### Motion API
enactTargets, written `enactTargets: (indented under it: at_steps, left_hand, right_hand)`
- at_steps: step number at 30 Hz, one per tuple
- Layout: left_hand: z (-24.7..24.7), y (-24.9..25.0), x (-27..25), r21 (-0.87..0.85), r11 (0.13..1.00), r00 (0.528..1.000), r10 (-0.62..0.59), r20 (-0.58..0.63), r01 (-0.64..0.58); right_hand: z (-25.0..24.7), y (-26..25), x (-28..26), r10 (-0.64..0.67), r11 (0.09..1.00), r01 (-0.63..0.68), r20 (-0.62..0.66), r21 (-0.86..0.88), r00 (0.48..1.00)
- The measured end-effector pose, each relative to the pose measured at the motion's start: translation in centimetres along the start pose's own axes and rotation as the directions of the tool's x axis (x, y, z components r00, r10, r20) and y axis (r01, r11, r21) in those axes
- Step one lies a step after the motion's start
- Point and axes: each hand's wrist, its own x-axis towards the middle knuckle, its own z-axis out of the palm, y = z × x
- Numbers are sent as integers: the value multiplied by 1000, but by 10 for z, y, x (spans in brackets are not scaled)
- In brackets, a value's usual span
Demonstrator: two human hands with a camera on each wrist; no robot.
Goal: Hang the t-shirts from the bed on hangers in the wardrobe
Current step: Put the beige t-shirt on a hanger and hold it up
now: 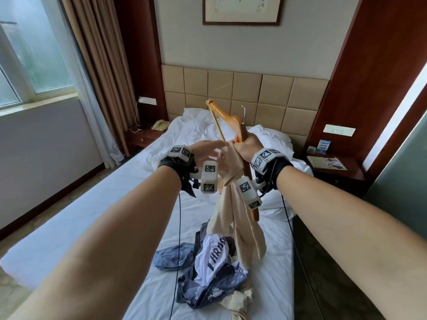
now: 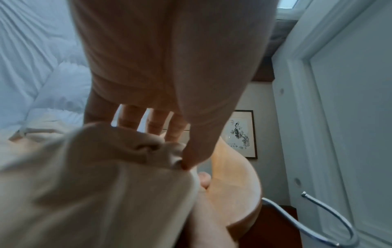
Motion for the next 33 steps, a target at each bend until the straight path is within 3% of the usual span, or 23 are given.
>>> enactTargets:
  at_steps: [4, 7, 9, 11, 14, 19, 21, 23, 25, 29, 31, 33]
  left_hand:
    - [-3, 5, 7, 19, 992, 991, 125, -57, -124]
    - [-3, 9, 5, -30, 986, 982, 162, -101, -165]
    - [-6, 10, 8, -55, 984, 979, 159, -131, -167]
    - [-13, 9, 9, -47, 984, 980, 166, -109, -172]
    - [-21, 16, 5, -48, 975, 975, 214, -67, -217]
    - [-34, 28, -5, -82, 955, 955, 273, -118, -284]
    - [-44, 24, -4, -5, 965, 944, 257, -207, -264]
    - [-55, 19, -6, 135, 970, 907, 239, -348, -204]
    - [-65, 16, -10, 284, 952, 880, 231, -415, -116]
    - [-66, 13, -20, 528, 841, 966, 27, -258, 118]
    - [-57, 8, -19, 496, 855, 978, -56, -200, 151]
    - [-44, 9, -16, 547, 834, 986, 20, -164, 74]
  right_hand:
    - [-7, 0, 3, 18, 998, -22, 66, 52, 998]
    - [-11, -1, 6, 73, 986, -92, 136, 139, 988]
    - [-8, 0, 10, 109, 979, -128, 119, 160, 987]
    - [-6, 3, 13, 118, 986, -129, 110, 102, 987]
    - [-3, 2, 9, 131, 991, -130, 224, -19, 966]
    - [17, -4, 5, 152, 988, -154, 355, -23, 922]
    - [22, -7, 6, 98, 995, -80, 323, -67, 941]
    - [22, -10, 8, 17, 984, 20, 209, -176, 978]
    - [20, -13, 10, -27, 974, 49, 103, -220, 994]
    - [19, -22, 18, -67, 986, 82, 102, -147, 993]
    - [20, -28, 15, -116, 985, 133, 143, -113, 983]
    - [20, -32, 12, -139, 985, 155, 193, -70, 971]
